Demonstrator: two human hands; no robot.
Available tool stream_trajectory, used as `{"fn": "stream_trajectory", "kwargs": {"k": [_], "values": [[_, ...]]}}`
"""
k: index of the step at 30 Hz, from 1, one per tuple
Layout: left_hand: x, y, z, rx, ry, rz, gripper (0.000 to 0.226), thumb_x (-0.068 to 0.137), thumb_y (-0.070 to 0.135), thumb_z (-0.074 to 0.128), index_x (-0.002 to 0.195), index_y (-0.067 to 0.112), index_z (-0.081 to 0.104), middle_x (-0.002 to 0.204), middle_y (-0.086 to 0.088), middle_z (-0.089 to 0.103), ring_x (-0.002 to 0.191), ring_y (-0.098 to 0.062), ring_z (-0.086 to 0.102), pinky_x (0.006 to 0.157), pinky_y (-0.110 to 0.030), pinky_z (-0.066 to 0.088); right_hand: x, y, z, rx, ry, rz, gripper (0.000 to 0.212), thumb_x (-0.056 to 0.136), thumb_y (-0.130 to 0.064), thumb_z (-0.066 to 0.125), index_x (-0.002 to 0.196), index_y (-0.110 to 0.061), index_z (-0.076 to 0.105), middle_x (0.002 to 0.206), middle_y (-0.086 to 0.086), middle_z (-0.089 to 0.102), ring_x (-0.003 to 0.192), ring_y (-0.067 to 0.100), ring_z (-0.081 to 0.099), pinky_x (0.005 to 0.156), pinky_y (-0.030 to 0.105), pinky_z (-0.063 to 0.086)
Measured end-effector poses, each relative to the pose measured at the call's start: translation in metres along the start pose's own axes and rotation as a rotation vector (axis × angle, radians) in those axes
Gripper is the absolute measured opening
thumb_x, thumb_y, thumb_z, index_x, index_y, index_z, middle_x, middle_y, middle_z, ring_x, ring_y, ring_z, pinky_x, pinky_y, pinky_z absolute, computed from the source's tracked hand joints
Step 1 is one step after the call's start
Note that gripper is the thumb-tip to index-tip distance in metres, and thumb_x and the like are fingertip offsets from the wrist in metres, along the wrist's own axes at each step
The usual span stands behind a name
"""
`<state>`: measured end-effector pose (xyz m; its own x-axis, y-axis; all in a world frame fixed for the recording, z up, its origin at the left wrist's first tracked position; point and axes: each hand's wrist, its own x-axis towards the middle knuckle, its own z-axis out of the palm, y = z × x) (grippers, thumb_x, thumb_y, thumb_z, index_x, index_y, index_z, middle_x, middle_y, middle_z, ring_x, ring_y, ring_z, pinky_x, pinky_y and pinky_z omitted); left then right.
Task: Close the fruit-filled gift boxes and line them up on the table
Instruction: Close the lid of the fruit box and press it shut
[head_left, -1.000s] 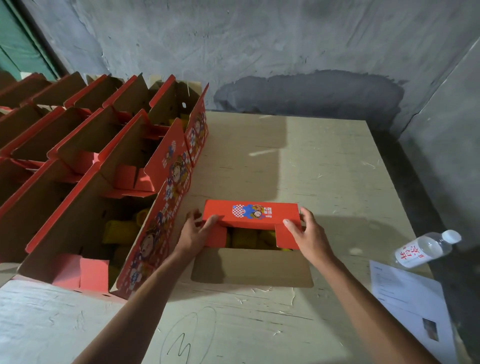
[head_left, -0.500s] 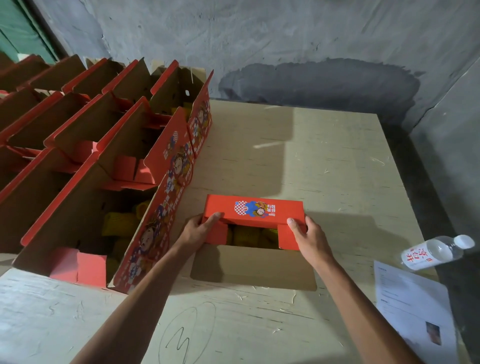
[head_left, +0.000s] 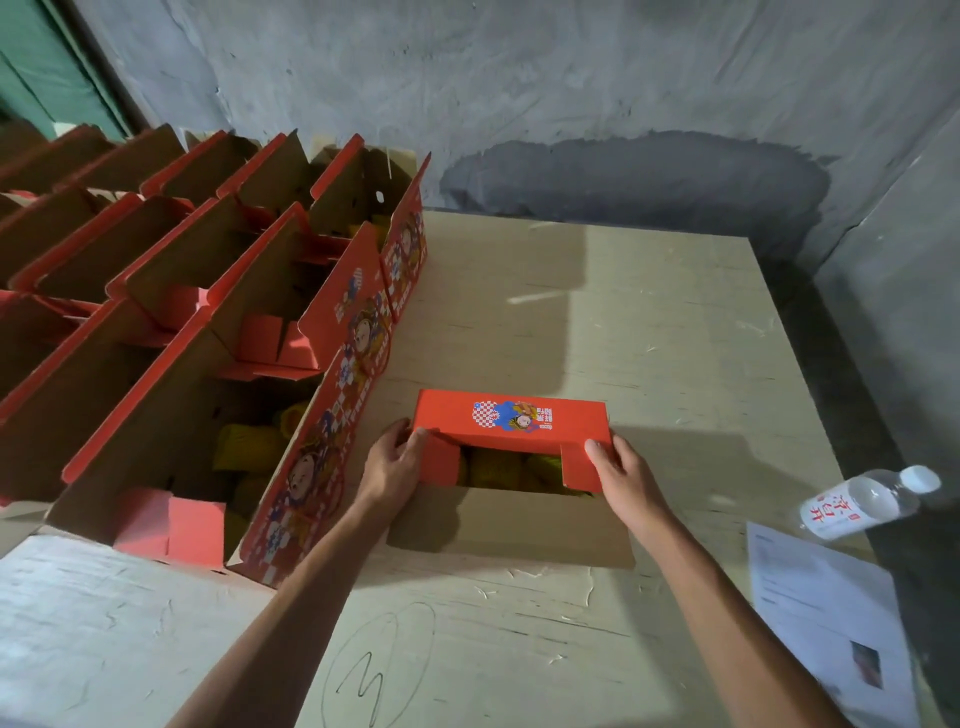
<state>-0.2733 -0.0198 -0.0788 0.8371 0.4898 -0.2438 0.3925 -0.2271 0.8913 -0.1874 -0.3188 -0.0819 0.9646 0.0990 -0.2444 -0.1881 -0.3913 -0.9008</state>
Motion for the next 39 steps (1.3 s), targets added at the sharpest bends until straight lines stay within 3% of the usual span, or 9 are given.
{"fn": "stream_trajectory", "kwargs": {"k": [5,10,15,20,25,30,33,36,39], "values": [[-0.029,-0.012,-0.012,-0.325,0.162,0.075,0.026,0.108,0.017,0.047,0.121,0.018,0.070,0.118,-0.002,0.073,0.111,-0.021,0.070,0.089,-0.036,0.059,-0.037,0.016,-0.012,0.221,0.060,-0.094,0.038,0.095,-0.012,0.072,0.130,-0.027,0.069,0.137,-0.013,0.064,0.117,-0.007,0.063,0.089,0.008,0.048],[-0.055,-0.028,-0.025,-0.065,0.014,0.379,0.041,0.097,-0.013,0.050,0.121,0.011,0.074,0.132,0.002,0.069,0.119,-0.009,0.066,0.092,-0.032,0.059,-0.061,0.019,-0.025,-0.054,-0.100,-0.222,0.036,0.105,-0.011,0.056,0.134,-0.029,0.066,0.160,-0.013,0.038,0.144,-0.009,0.036,0.109,0.007,0.033],[-0.052,-0.033,-0.037,0.339,-0.052,0.794,0.047,0.083,-0.026,0.064,0.128,-0.015,0.060,0.142,-0.028,0.054,0.129,-0.042,0.057,0.095,-0.053,0.057,-0.064,0.006,-0.043,-0.403,-0.219,-0.273,0.063,0.101,0.011,0.035,0.149,-0.025,0.053,0.166,-0.018,0.021,0.147,-0.009,0.027,0.104,0.000,0.026],[-0.044,-0.026,-0.048,0.487,-0.136,0.885,0.072,0.065,-0.013,0.089,0.131,-0.007,0.061,0.140,-0.040,0.048,0.125,-0.052,0.056,0.089,-0.057,0.057,-0.060,-0.002,-0.057,-0.782,-0.294,-0.336,0.072,0.098,-0.001,0.046,0.156,-0.044,0.037,0.167,-0.031,0.001,0.127,0.006,0.058,0.076,0.031,0.055],[-0.031,-0.001,-0.071,0.886,-0.321,0.688,0.077,0.088,0.013,0.078,0.156,0.026,0.042,0.165,-0.006,0.031,0.150,-0.025,0.032,0.116,-0.046,0.039,-0.057,0.009,-0.059,-0.808,-0.303,-0.367,0.076,0.098,-0.007,0.051,0.156,-0.050,0.030,0.163,-0.038,-0.008,0.118,0.020,0.065,0.060,0.031,0.053],[-0.027,0.054,-0.067,0.788,-0.096,0.358,0.026,0.094,0.041,0.053,0.114,0.027,0.062,0.106,0.003,0.070,0.096,-0.024,0.071,0.081,-0.043,0.060,-0.056,0.006,-0.056,-0.688,-0.264,-0.369,0.075,0.096,0.007,0.048,0.153,-0.042,0.043,0.164,-0.032,0.006,0.144,0.002,0.042,0.091,0.025,0.055],[-0.029,0.063,-0.031,0.891,-0.105,0.180,0.060,0.085,0.066,0.065,0.118,0.018,0.057,0.113,-0.003,0.062,0.100,-0.024,0.065,0.082,-0.037,0.056,-0.054,0.002,-0.057,-0.670,-0.265,-0.302,0.087,0.086,0.015,0.053,0.152,-0.041,0.045,0.166,-0.026,0.012,0.129,-0.005,0.054,0.076,0.018,0.051],[-0.030,0.056,0.008,0.877,-0.064,0.040,0.092,0.080,0.066,0.072,0.144,0.010,0.038,0.143,-0.016,0.046,0.126,-0.035,0.055,0.098,-0.042,0.051,-0.053,0.005,-0.056,-0.685,-0.300,-0.279,0.098,0.078,0.023,0.051,0.152,-0.040,0.045,0.167,-0.023,0.013,0.077,-0.020,0.055,0.053,0.016,0.040],[-0.024,0.058,0.025,0.886,-0.051,-0.052,0.110,0.076,0.060,0.080,0.151,0.005,0.023,0.155,-0.024,0.030,0.142,-0.040,0.039,0.106,-0.045,0.045,-0.054,0.006,-0.056,-0.680,-0.275,-0.300,0.093,0.081,0.022,0.048,0.153,-0.038,0.045,0.167,-0.023,0.013,0.090,-0.018,0.060,0.059,0.018,0.044]]}}
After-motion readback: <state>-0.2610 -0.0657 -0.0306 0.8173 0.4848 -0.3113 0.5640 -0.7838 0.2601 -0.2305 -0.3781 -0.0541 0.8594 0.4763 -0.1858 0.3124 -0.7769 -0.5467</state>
